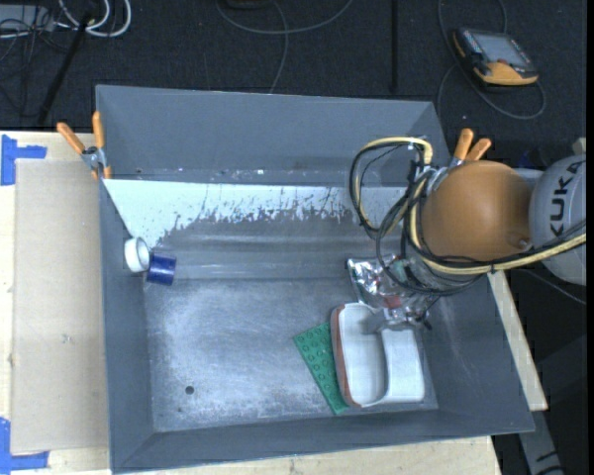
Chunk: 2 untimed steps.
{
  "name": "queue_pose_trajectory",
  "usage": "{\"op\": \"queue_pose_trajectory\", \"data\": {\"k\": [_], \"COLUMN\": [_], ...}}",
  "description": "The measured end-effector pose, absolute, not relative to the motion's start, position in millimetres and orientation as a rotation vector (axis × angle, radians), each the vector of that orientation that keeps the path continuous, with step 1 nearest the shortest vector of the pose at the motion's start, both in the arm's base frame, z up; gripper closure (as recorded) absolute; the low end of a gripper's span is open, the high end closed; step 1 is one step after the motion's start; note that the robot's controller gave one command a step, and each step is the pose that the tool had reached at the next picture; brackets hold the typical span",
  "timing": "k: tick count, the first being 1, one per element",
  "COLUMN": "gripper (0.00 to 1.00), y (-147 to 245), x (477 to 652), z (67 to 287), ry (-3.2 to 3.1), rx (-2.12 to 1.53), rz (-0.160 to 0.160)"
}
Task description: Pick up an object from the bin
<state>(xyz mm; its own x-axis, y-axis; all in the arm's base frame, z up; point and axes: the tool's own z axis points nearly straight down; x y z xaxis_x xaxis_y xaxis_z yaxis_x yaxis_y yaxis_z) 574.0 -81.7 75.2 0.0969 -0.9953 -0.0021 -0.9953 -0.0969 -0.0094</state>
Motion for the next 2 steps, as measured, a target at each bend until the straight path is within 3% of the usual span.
{"op": "queue_pose_trajectory", "data": {"k": [1, 2], "gripper": [1.00, 1.00], "y": [-85, -89], "x": [563.3, 562.2], "z": [186, 205], "ry": [2.150, 2.141], "rx": [-2.285, -2.296], "rz": [-0.006, 0.001]}}
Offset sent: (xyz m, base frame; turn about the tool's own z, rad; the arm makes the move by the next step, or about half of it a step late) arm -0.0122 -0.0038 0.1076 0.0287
